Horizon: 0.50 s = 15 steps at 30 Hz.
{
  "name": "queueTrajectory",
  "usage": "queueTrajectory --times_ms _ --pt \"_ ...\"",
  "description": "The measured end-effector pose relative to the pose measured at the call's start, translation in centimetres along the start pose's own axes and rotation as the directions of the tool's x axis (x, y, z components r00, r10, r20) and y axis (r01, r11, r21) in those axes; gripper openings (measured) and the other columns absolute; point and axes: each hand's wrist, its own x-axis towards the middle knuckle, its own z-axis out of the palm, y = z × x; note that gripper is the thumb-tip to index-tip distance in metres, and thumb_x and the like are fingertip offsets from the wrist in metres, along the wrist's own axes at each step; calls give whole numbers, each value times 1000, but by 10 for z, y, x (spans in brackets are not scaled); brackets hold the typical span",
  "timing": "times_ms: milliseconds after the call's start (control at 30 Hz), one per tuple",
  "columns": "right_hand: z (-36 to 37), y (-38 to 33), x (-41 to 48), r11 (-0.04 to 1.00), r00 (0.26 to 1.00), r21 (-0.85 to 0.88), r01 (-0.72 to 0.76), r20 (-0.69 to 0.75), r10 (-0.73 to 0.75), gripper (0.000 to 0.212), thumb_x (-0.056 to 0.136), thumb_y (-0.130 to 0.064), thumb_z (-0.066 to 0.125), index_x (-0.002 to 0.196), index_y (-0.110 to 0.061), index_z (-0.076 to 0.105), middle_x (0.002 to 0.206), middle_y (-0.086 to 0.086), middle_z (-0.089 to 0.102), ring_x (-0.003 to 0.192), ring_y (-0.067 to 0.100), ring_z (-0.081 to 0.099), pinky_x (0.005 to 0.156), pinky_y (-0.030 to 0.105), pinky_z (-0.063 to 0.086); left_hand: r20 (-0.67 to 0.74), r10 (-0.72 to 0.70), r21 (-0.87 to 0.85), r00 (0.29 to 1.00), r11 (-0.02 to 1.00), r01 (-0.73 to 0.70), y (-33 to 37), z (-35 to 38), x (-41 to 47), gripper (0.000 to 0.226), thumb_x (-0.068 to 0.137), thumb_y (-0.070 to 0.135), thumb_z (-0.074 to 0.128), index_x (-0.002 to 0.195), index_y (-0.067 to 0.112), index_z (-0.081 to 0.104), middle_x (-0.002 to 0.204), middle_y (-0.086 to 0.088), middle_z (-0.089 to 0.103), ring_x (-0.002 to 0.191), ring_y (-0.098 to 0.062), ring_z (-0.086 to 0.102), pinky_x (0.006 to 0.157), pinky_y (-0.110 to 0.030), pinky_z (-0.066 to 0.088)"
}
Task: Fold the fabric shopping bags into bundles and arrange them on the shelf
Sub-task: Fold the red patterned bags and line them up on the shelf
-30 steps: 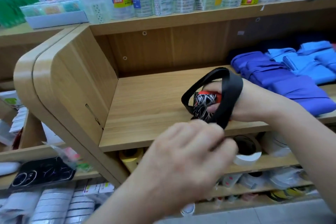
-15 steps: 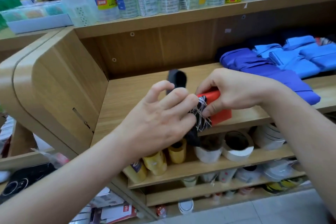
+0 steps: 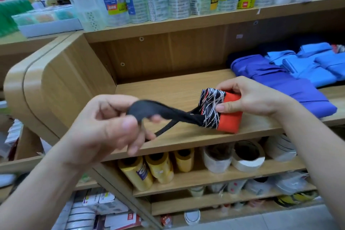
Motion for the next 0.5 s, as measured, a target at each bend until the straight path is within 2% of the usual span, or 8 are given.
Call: queueTrajectory --times_ms 33,100,167,233,300,400,467,500 --pt "2 -1 1 1000 1000 -5 11 -11 -11 31 72 -23 76 100 -12 69 95 5 73 90 14 68 77 26 54 44 0 -209 999 978 9 0 -2 4 42 84 26 69 115 -3 66 67 -6 63 53 -18 59 76 -37 57" --pt "6 -8 1 998 999 -54 31 -15 -32 37 72 -22 79 105 -15 64 100 6 70 96 19 68 85 37 56 121 -1 -532 993 844 66 0 -4 10 53 85 2 57 136 -7 47 108 -22 64 73 -25 67 80 -40 57" --pt "12 -20 -1 985 999 -166 49 -4 -50 52 75 -18 82 116 -30 53 103 3 67 96 21 67 85 46 57 54 -55 -556 997 828 76 -1 -4 15 61 81 -7 55 140 5 49 139 -16 54 86 -29 71 72 -32 60" --pt "20 -38 -6 942 998 -329 62 15 -61 76 80 -17 80 127 -54 35 106 -5 62 96 19 64 84 43 57 -101 -133 -470 986 880 71 -5 2 22 69 76 -5 63 140 18 53 146 -6 51 91 -28 73 60 -23 59" --pt "31 -56 -13 832 996 -548 94 55 -76 93 85 -19 74 130 -74 14 110 -13 55 99 13 59 88 38 52 -146 -167 -460 975 884 82 -7 10 29 79 71 -2 67 143 25 48 145 -2 52 89 -29 74 53 -19 57" --pt "49 -71 -15 613 984 -770 177 123 -129 90 91 -30 63 131 -77 -4 93 -15 38 83 12 52 75 34 48 -123 -176 -492 977 865 94 -8 18 41 83 72 4 68 147 26 41 143 -4 54 84 -25 74 52 -17 56" --pt "56 -64 -10 584 976 -784 209 127 -178 83 91 -34 60 128 -76 0 89 -13 36 78 13 50 71 34 47 -90 -161 -506 983 857 94 -6 24 48 81 74 12 72 147 23 39 142 -7 55 85 -19 73 61 -19 58" --pt "58 -59 -7 613 972 -760 216 108 -208 77 90 -34 59 128 -74 6 90 -13 40 80 14 51 72 36 48 -103 -151 -522 983 850 76 -5 28 51 78 77 16 72 147 20 39 142 -8 55 84 -16 72 67 -21 59"
